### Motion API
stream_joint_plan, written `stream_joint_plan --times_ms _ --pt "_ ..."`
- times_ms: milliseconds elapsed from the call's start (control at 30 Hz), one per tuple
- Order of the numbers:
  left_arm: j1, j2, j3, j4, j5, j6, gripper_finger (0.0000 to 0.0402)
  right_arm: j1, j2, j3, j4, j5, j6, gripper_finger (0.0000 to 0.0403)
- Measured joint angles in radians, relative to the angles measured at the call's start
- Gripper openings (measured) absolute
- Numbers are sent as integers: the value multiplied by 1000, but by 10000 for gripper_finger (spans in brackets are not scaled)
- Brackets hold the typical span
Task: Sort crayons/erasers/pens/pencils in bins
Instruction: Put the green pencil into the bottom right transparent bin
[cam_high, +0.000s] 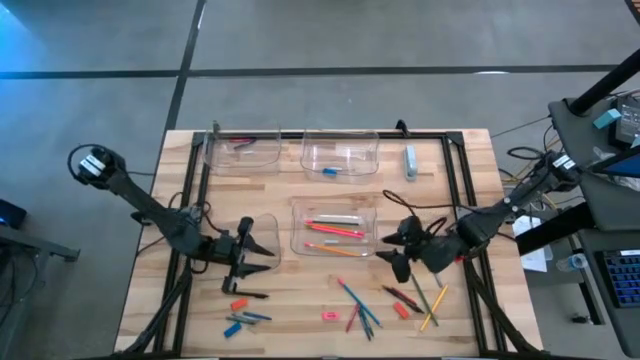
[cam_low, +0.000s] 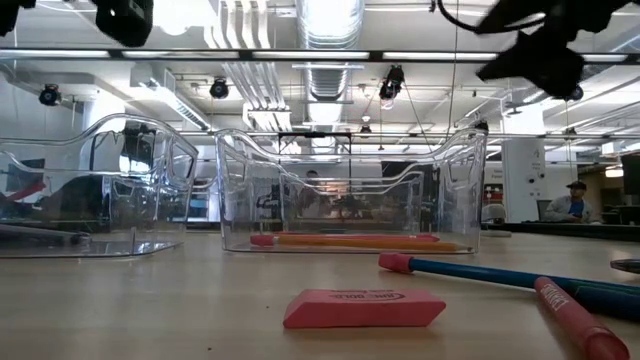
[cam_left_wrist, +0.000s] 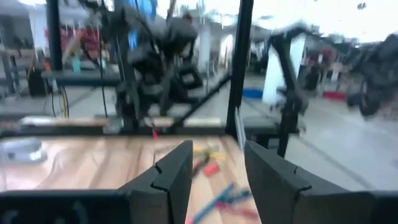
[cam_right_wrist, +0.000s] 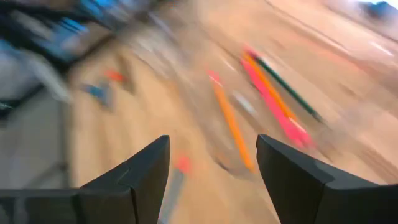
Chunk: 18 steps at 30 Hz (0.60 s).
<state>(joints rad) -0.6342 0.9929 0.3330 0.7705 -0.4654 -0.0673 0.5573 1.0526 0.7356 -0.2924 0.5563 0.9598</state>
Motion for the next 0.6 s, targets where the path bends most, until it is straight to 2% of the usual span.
stream_joint_plan --times_ms 67,167,267,367,500,600 --pt "0 22 0 4 0 4 131 7 38 92 -234 -11 121 228" --pt "5 31 2 22 -2 23 132 27 105 206 -452 -20 216 228" --pt "6 41 5 41 -6 29 132 42 168 274 -489 -65 205 228" --pt "6 47 8 68 -6 30 132 40 213 373 -605 -185 181 228" --pt "6 47 6 77 -7 30 132 60 249 517 -835 -117 252 228" --pt "6 48 5 69 -8 29 132 63 272 561 -951 -124 306 228"
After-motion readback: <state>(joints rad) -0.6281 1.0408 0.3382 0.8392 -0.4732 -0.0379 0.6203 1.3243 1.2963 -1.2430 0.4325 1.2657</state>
